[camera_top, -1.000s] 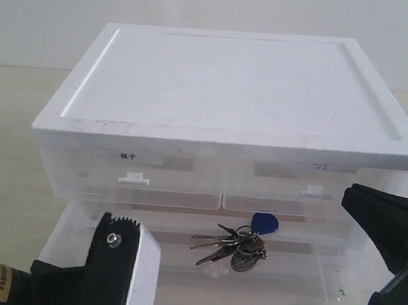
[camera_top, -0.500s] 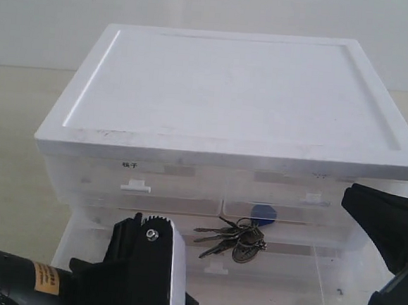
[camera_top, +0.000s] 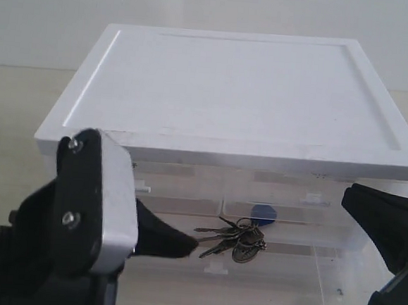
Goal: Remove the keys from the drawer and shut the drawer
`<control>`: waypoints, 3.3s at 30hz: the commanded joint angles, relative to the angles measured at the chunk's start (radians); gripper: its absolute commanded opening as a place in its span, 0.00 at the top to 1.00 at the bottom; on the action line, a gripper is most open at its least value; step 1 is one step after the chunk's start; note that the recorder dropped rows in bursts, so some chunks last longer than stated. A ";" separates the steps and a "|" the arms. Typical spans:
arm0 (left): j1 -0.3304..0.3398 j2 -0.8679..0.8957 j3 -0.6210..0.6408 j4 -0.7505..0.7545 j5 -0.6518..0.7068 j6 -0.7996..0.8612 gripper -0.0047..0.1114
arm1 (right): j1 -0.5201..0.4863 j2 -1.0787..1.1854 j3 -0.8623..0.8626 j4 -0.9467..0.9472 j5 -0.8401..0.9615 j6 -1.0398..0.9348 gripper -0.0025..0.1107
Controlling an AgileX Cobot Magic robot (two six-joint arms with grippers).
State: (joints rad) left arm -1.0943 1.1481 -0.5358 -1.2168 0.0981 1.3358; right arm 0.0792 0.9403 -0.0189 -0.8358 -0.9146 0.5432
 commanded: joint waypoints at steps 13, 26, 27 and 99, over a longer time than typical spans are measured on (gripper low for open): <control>-0.003 0.454 -0.207 -0.097 -0.279 -0.034 0.38 | 0.000 -0.001 -0.007 0.001 -0.008 -0.001 0.98; -0.003 0.609 -0.249 -0.080 -0.372 -0.116 0.91 | 0.000 -0.001 -0.007 -0.007 -0.009 0.013 0.98; -0.003 0.609 -0.249 -0.080 -0.348 -0.106 0.92 | 0.000 -0.001 -0.007 -0.007 -0.009 0.016 0.98; -0.124 0.435 -0.268 -0.094 -0.445 -0.050 0.92 | 0.000 -0.001 -0.007 -0.007 0.005 0.021 0.98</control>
State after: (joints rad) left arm -1.2149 1.6291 -0.8062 -1.2484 -0.3524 1.2099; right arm 0.0792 0.9403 -0.0189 -0.8393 -0.9108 0.5603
